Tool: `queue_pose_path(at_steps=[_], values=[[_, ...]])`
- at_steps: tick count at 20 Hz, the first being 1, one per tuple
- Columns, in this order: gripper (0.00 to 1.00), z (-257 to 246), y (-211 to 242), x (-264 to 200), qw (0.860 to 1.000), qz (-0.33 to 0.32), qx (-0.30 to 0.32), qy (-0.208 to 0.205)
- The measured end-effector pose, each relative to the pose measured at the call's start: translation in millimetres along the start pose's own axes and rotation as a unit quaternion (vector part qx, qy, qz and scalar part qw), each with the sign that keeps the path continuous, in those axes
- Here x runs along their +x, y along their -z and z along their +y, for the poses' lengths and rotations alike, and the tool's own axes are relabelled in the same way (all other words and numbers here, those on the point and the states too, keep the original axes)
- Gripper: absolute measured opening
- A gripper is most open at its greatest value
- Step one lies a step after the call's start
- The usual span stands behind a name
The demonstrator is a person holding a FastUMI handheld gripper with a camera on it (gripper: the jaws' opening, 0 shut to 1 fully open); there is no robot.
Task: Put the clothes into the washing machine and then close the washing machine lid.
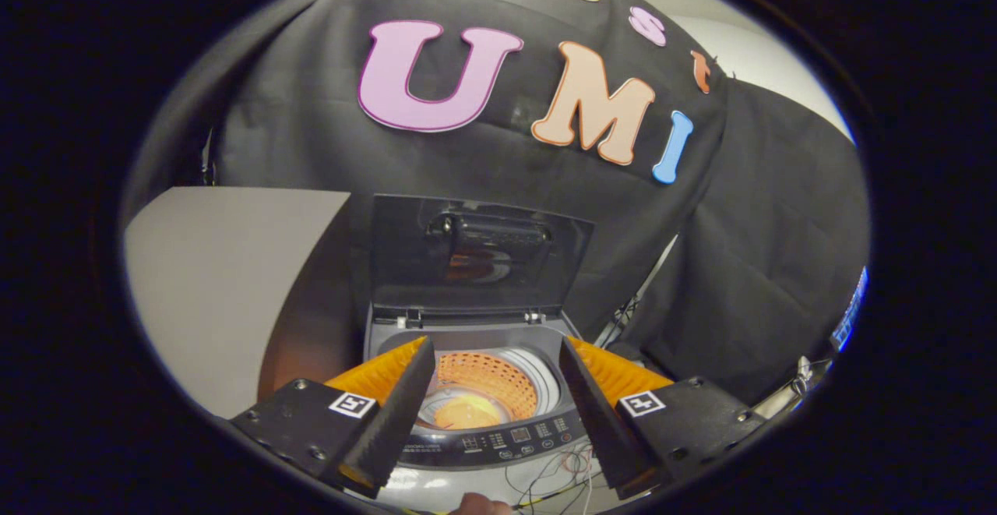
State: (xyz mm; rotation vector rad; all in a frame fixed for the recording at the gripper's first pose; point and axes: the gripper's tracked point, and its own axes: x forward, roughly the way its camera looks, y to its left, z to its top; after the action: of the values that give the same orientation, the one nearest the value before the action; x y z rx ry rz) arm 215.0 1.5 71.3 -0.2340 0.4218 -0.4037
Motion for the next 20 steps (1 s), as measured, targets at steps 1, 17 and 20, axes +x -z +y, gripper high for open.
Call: queue_pose_path(at_steps=[1, 17, 20], values=[[0.98, -2.0, -5.4, 0.4, 1.0, -0.01, 0.003, 0.006], [0.97, -5.7, -99.9, 75.4, 0.989, -0.116, 0.073, -0.055], [0.97, -5.8, -99.6, 79.7, 0.99, -0.116, 0.048, -0.057]])
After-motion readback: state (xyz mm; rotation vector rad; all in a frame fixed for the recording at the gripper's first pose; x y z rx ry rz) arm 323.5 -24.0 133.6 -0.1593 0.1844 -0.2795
